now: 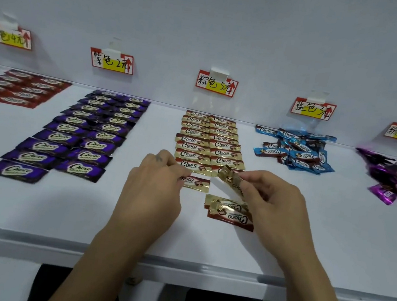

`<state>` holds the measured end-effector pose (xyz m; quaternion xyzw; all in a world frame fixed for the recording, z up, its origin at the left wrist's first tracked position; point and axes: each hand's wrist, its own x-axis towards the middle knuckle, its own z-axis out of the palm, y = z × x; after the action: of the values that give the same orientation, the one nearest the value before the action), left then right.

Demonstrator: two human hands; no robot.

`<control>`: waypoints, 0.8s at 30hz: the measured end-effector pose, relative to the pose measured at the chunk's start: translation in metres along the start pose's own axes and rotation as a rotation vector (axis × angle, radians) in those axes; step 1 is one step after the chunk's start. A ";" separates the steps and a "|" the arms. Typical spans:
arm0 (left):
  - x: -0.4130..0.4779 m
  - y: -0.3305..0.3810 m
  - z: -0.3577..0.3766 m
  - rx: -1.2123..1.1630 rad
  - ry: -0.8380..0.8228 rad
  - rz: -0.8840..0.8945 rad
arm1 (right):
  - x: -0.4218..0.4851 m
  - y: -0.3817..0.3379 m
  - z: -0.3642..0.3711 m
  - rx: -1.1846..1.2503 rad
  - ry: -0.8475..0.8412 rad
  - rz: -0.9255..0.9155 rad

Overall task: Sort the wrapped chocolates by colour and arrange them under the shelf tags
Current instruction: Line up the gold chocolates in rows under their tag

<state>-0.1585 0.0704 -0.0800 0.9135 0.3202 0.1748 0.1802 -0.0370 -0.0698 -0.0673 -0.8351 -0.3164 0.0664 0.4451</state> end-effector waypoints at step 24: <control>-0.009 -0.009 0.018 0.178 0.097 0.163 | 0.025 -0.017 -0.007 0.008 -0.063 0.005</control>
<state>-0.1622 0.0672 -0.1014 0.9394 0.2674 0.2036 0.0677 -0.0229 -0.0532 -0.0454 -0.8317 -0.3278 0.0948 0.4380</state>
